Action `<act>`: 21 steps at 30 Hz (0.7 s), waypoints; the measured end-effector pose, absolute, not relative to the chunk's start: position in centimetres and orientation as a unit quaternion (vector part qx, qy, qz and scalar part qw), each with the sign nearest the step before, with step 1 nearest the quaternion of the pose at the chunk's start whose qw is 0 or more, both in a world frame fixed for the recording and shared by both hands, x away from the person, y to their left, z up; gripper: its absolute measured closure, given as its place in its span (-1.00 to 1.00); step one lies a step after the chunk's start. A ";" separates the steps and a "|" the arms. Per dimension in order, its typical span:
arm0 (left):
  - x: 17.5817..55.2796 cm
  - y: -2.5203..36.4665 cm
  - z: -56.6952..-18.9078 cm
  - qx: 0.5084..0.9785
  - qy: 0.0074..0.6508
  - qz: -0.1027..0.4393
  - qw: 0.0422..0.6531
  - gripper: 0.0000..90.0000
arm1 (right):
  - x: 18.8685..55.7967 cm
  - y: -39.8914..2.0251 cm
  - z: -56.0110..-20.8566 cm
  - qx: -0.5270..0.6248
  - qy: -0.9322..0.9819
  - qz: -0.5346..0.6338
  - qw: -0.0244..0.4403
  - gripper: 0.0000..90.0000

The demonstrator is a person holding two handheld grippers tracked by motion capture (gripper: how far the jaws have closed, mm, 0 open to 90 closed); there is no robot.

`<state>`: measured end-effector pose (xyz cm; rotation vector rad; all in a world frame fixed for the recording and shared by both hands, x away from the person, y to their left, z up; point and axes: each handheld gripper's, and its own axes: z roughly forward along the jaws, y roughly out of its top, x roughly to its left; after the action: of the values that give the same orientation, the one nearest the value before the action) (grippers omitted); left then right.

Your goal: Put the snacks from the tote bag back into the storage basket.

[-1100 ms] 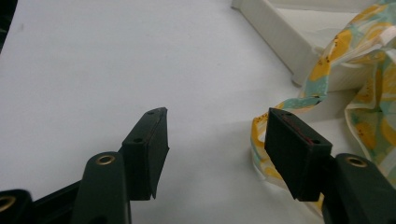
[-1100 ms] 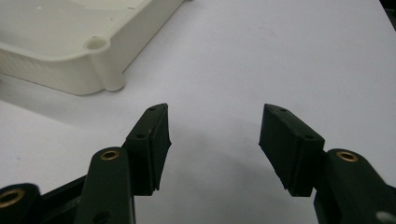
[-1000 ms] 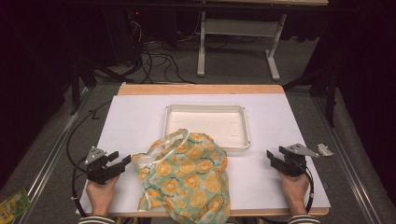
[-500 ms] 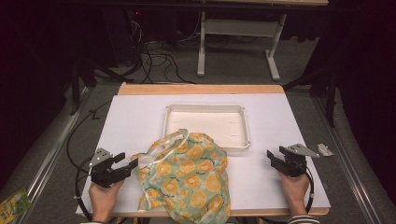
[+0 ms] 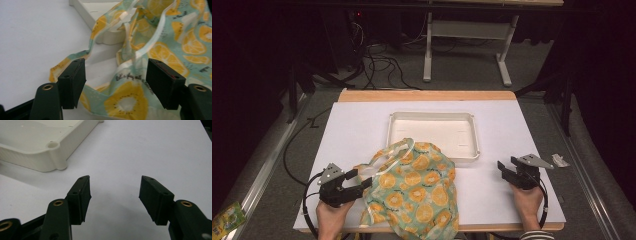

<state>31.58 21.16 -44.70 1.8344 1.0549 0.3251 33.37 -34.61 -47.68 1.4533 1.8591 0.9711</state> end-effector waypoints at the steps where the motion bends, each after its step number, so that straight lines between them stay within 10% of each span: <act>1: 31.4 20.9 -44.6 0.754 0.429 0.132 0.479 -0.28 | 33.4 -34.6 -47.7 0.546 0.697 0.363 0.290 -0.05; 9: 31.2 19.7 -44.6 0.767 0.416 0.123 0.472 -0.24 | 33.4 -34.6 -47.7 0.542 0.699 0.363 0.294 -0.05; 21: 31.2 18.1 -45.5 0.796 0.383 0.093 0.459 0.39 | 33.4 -34.5 -47.7 0.544 0.698 0.361 0.293 -0.05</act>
<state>31.18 18.08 -45.52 1.9611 0.9421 0.2291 33.40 -34.52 -47.70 1.4480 1.8602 0.9628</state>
